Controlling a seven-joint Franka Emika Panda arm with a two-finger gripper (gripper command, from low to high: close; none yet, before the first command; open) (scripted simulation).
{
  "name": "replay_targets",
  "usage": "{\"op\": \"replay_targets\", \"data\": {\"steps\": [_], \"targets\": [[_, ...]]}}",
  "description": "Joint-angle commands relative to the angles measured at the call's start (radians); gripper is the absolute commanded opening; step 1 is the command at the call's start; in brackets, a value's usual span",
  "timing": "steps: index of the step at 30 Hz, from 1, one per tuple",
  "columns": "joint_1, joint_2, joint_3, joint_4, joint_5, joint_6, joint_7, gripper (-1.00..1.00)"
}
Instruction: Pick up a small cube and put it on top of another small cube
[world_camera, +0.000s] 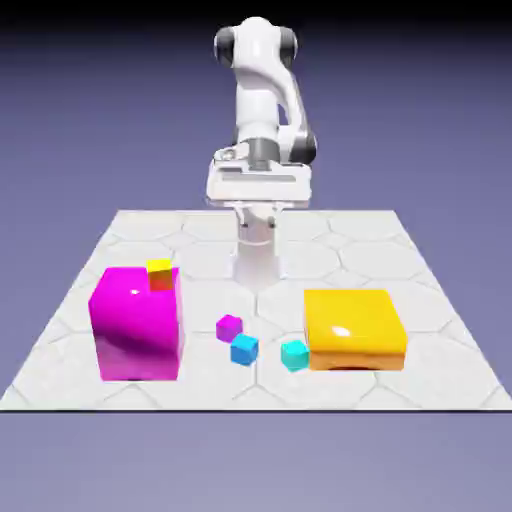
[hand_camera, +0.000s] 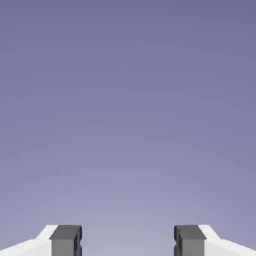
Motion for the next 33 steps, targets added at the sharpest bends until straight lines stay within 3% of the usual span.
{"op": "replay_targets", "data": {"steps": [1,17,26,27,33], "targets": [[-0.014,0.036,0.008,0.007,0.004,-0.021,0.019,0.0],[-0.236,0.616,0.142,0.122,0.065,-0.363,0.315,0.0],[-0.206,0.849,0.108,0.141,0.031,-0.161,0.341,0.0],[-0.206,0.849,0.108,0.141,0.031,-0.161,0.341,-1.0],[-0.232,0.668,0.137,0.127,0.059,-0.327,0.323,-1.0]]}}
